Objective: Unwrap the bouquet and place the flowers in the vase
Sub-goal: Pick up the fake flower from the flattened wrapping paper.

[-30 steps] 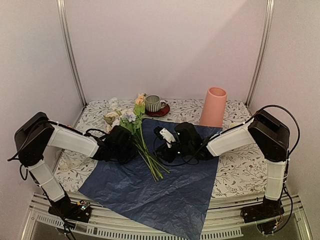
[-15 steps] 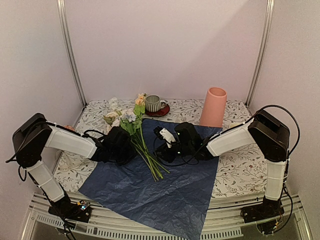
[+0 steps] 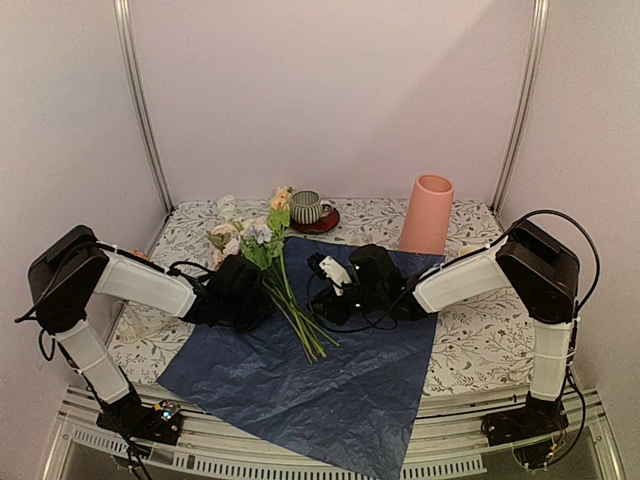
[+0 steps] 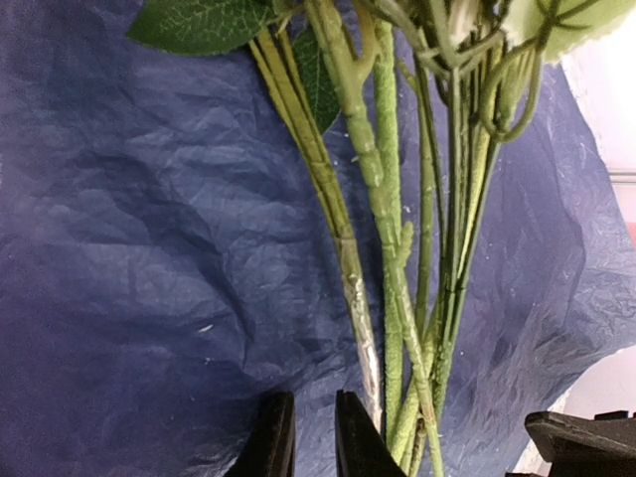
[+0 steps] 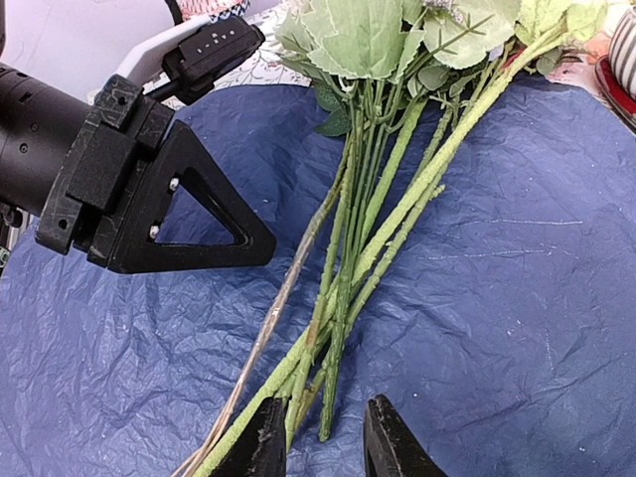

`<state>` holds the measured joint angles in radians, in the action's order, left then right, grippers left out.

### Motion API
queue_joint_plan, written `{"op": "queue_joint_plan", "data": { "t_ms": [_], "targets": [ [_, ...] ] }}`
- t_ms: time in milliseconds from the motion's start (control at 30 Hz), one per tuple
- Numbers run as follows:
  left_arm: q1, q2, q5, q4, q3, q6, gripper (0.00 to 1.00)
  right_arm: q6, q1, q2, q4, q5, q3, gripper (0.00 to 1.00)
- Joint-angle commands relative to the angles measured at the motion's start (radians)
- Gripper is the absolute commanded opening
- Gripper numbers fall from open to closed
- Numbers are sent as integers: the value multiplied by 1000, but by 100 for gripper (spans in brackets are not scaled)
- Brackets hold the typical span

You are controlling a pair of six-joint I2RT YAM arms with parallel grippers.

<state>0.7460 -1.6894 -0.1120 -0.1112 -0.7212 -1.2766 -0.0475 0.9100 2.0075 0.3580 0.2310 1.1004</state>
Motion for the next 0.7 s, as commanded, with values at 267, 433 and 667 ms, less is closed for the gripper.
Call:
{"op": "queue_joint_plan", "data": {
  "t_ms": [267,433,667],
  "targets": [
    [-5,-20,11,-7,-23,-4,18,7,6,-32,-2,-11,-4,28],
    [-7,-41,33,-11,-35,-5,24,9,6,-33,-3,-11,-4,28],
    [-8,-82,62,-29,-52,-5,25,11,7,-32,-5,-14,-2,28]
  ]
}}
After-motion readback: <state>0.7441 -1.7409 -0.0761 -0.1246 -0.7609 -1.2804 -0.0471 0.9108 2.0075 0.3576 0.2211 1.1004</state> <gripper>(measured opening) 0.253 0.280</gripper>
